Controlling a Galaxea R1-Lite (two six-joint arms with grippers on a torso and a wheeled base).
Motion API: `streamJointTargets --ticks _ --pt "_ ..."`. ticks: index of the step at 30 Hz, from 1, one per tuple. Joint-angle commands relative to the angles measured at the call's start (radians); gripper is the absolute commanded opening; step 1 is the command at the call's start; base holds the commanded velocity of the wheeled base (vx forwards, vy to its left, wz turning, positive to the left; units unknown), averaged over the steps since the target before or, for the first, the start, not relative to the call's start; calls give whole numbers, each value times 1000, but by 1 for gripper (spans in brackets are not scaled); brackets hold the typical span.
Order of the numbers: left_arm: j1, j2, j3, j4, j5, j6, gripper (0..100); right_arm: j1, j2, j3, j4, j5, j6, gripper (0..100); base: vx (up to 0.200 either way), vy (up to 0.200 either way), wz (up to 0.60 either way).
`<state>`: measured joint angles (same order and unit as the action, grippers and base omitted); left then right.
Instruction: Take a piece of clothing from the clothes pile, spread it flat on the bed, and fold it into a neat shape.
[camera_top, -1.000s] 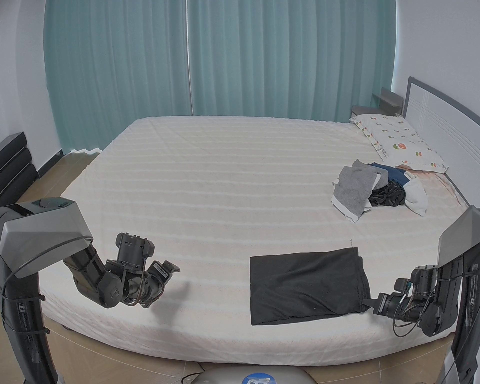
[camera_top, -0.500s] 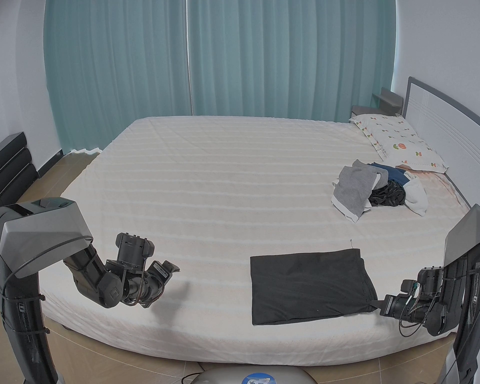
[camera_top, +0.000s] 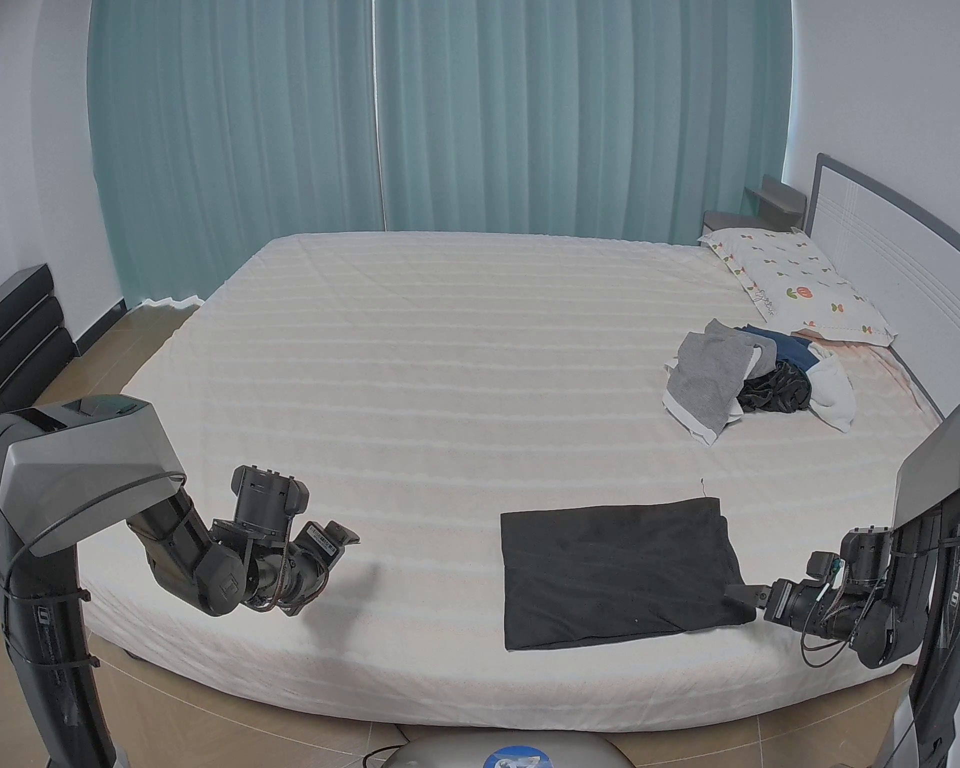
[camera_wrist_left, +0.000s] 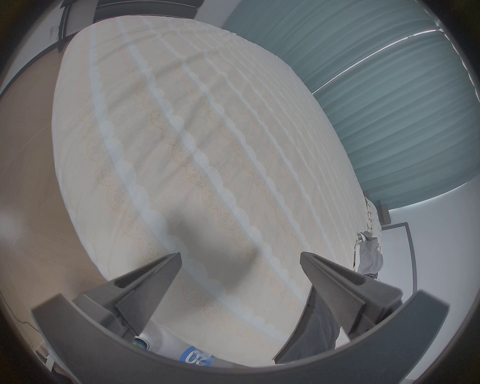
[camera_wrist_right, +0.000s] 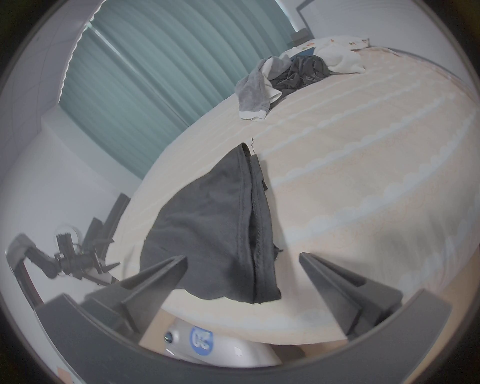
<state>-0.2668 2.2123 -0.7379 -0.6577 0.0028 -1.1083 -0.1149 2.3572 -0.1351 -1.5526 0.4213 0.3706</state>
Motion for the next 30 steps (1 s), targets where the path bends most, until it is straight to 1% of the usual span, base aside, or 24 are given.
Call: streamJointTargets --ticks 1,4,5,6,10,13,14,15,16,18,22,25,30 --pt "0 0 -2 0 2 1 100 -2 -44 -54 -9 11 119 100 0 0 0" --pt "0 0 -3 0 0 -1 100 -2 -27 -112 -8 2 169 100 0 0 0" --pt "0 0 -3 0 0 -1 100 -2 -24 -120 -8 2 174 100 0 0 0" --pt "0 0 -5 0 0 -1 100 0 -4 -158 -8 1 194 100 0 0 0" --pt "0 1 -8 0 2 -1 100 12 10 -221 -8 -4 220 100 0 0 0" --pt "0 -2 -12 3 3 -5 100 38 31 -241 -8 -61 238 100 0 0 0" --pt "0 -2 -12 3 3 -5 100 38 31 -241 -8 -61 238 100 0 0 0" --pt "0 -3 -11 1 3 -5 100 55 30 -251 -8 -110 238 100 0 0 0" --pt "0 -3 -12 1 3 -5 100 60 24 -262 -3 -121 238 100 0 0 0" --pt "0 -2 -11 1 3 -5 100 67 17 -278 0 -125 237 100 200 0 0" --pt "0 0 -6 0 3 -1 100 80 30 -394 66 -127 235 100 200 0 0" --pt "0 0 -6 0 3 1 100 81 60 -472 129 -128 237 100 0 0 0" --pt "0 1 -5 0 3 1 100 78 139 -546 127 -131 240 100 0 0 0"
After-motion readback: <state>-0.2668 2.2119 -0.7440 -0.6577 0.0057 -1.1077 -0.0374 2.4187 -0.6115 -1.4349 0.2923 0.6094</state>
